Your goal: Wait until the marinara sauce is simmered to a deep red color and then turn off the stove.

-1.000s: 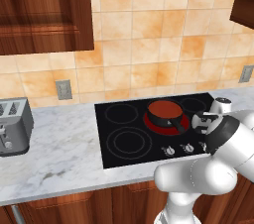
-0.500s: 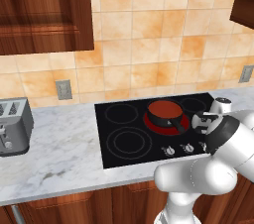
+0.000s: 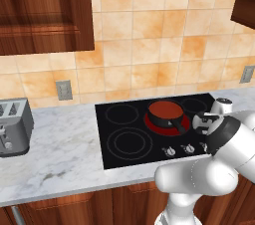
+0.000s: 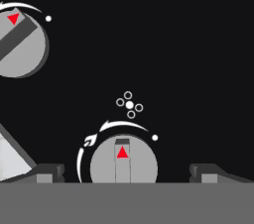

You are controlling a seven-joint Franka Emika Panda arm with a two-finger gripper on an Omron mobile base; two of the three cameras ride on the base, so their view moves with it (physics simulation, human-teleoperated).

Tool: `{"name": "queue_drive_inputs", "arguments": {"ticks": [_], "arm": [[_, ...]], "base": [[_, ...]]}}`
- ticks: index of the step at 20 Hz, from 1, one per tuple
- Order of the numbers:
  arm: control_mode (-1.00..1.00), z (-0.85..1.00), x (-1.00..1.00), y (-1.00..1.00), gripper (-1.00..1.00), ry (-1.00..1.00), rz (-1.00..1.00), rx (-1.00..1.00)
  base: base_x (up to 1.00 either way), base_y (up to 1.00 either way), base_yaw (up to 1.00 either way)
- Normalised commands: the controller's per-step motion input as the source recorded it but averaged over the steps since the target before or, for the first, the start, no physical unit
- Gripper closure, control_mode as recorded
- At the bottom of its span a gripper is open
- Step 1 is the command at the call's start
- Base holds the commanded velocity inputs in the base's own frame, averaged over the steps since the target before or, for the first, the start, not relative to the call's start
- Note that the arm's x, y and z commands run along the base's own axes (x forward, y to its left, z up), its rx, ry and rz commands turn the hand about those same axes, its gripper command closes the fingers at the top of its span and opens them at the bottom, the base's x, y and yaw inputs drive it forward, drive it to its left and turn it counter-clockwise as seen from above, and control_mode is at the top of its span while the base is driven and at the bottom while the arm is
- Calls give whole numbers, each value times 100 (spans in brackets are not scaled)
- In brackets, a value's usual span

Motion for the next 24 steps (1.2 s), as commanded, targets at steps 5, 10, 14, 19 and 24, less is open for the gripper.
{"name": "queue_drive_inputs", "arguments": {"ticks": [5, 10, 14, 19, 24], "arm": [[-100, 0, 0, 0, -100, 0, 0, 0], [-100, 0, 0, 0, -100, 0, 0, 0], [-100, 0, 0, 0, -100, 0, 0, 0], [-100, 0, 0, 0, -100, 0, 0, 0], [-100, 0, 0, 0, -100, 0, 0, 0]], "base": [[0, 0, 0], [0, 0, 0], [0, 0, 0], [0, 0, 0], [0, 0, 0]]}}
